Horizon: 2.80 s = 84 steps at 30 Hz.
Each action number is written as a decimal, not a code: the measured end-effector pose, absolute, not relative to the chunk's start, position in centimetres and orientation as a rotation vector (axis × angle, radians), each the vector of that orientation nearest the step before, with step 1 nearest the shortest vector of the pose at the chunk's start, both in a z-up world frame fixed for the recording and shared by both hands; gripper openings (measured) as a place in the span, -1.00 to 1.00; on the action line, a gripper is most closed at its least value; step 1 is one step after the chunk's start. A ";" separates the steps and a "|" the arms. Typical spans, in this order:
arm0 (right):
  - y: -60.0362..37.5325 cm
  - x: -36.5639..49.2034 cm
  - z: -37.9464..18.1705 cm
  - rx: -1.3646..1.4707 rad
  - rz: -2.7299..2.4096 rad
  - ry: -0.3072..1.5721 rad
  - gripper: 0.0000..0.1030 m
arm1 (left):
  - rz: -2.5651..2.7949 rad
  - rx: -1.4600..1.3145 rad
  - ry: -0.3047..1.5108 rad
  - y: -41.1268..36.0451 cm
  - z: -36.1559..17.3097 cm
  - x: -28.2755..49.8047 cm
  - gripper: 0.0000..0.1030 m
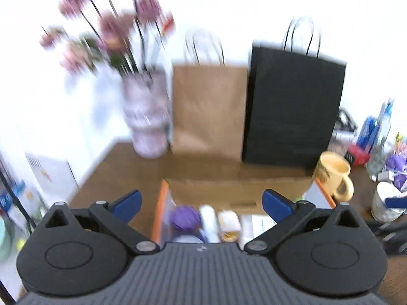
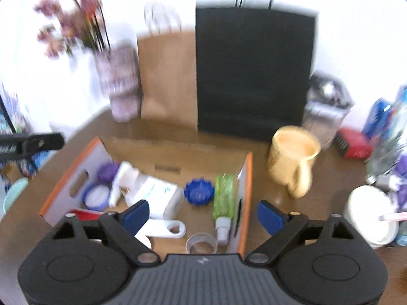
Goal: Organize rigid objects
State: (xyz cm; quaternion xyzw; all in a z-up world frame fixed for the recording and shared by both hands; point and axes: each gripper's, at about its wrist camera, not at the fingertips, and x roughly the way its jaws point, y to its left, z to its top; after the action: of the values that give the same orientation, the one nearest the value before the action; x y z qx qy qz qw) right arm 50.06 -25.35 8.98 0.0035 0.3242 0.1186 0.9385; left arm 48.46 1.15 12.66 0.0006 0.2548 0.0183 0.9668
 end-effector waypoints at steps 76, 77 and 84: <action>-20.0 1.6 0.0 0.054 0.100 0.213 1.00 | 0.000 0.044 0.058 1.1 1.1 -0.4 1.00; -20.0 1.6 0.0 0.054 0.100 0.214 1.00 | 0.000 0.043 0.059 1.1 1.1 -0.4 1.00; -20.0 1.6 0.0 0.054 0.099 0.217 1.00 | -0.001 0.052 0.051 1.1 1.1 -0.5 1.00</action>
State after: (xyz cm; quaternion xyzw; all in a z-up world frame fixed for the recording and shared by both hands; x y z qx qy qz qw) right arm 1.60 -19.96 -0.04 0.0267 0.1081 0.0492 0.9926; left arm -0.54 1.13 1.10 0.0262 0.0257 -0.0007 0.9993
